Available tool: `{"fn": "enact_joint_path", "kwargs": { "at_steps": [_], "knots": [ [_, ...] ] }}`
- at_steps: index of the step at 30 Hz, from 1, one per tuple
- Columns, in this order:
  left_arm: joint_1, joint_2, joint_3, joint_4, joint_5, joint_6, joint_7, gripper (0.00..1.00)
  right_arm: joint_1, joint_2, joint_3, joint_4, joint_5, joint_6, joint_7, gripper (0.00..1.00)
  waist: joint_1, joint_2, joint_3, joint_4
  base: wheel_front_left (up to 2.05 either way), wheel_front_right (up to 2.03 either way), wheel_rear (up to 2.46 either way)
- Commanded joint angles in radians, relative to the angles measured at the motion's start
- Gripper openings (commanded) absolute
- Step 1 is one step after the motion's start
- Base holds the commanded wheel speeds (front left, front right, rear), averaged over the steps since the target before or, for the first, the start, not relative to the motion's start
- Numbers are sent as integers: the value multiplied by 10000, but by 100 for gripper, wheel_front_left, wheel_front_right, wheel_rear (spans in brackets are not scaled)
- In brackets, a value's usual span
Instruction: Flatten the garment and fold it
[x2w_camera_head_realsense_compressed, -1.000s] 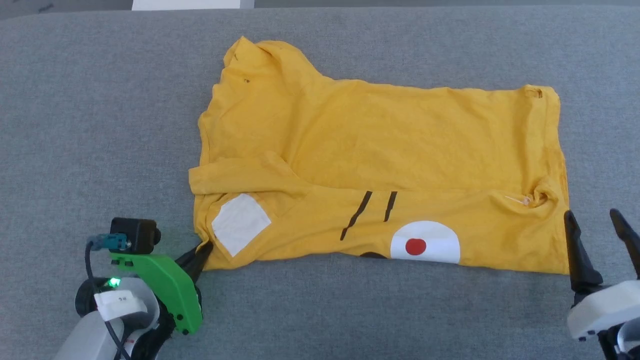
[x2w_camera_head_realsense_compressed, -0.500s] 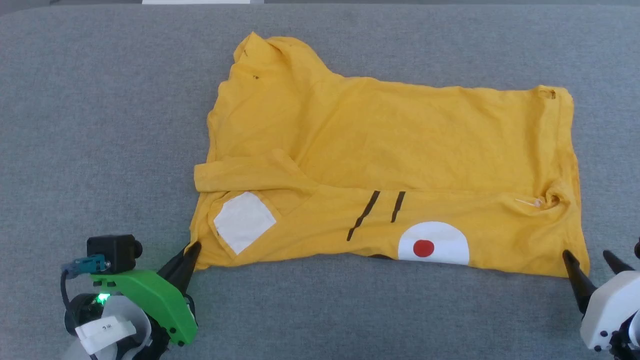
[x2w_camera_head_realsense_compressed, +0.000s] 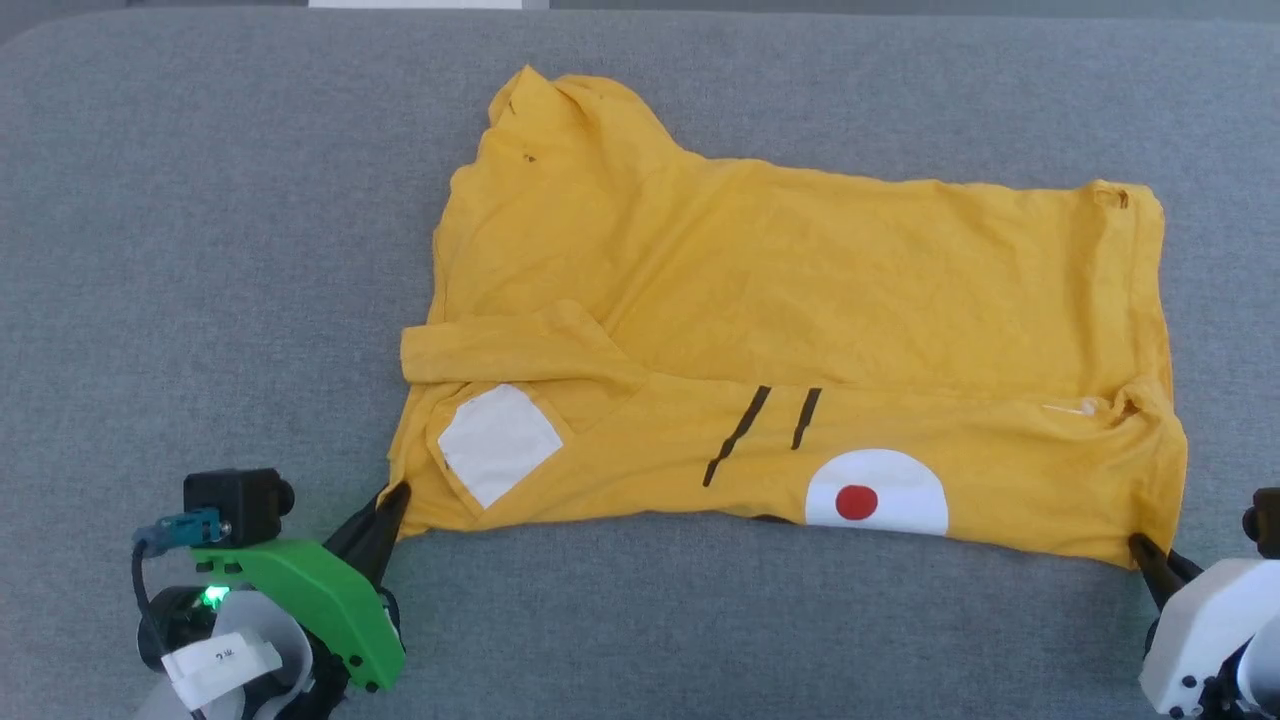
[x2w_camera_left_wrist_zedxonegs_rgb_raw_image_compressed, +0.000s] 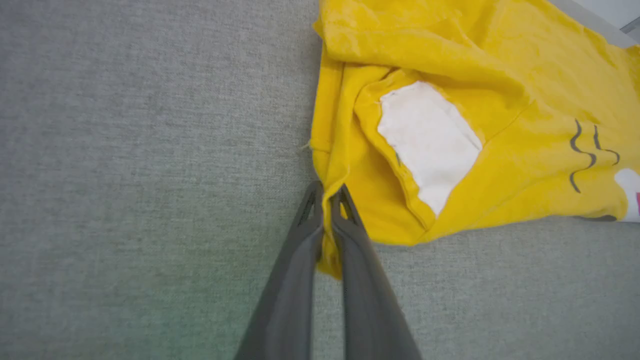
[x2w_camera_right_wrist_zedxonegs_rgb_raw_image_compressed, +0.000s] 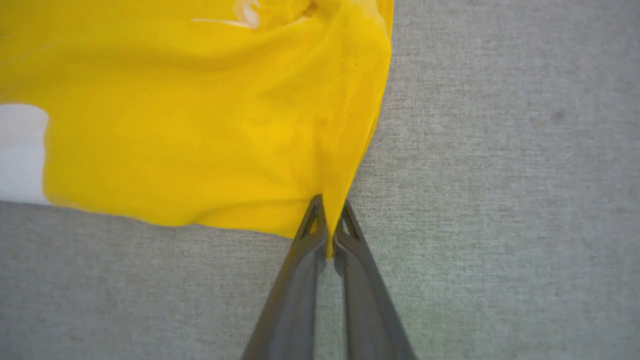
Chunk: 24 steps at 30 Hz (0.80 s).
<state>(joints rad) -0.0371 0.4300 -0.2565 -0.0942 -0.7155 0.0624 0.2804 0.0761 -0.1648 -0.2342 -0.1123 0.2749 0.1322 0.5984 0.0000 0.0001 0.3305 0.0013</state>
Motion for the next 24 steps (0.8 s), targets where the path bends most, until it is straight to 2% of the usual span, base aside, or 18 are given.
{"fn": "enact_joint_path", "kwargs": {
  "at_steps": [1, 7, 14, 19, 24],
  "knots": [
    [46, -15, 29, -8, -43, 36, -9, 0, -71, -45, -23, -28, 107, -15, 42, 0, 0, -1, -173, -41, 0, 0, 0],
    [428, 129, 496, -674, -435, 330, 135, 0, 12, -350, -620, -1187, 340, -15, 527, 0, 0, -1, -548, -20, 0, 0, 0],
    [1917, 314, 889, -1958, -982, 1104, 836, 0, 857, -179, -1386, -2102, 613, -15, 1198, 0, 0, -1, -672, 114, 0, 0, 0],
    [2991, -91, 742, -2239, -1412, 1439, 982, 0, 1733, 218, -1682, -2104, 526, -15, 1398, 0, 0, -1, -581, 228, 0, 0, 0],
    [3356, -649, 416, -1680, -1759, 1337, 833, 0, 2113, 538, -1680, -1574, 543, -15, 1020, 0, 0, -1, -480, 338, 0, 0, 0]
  ]
}}
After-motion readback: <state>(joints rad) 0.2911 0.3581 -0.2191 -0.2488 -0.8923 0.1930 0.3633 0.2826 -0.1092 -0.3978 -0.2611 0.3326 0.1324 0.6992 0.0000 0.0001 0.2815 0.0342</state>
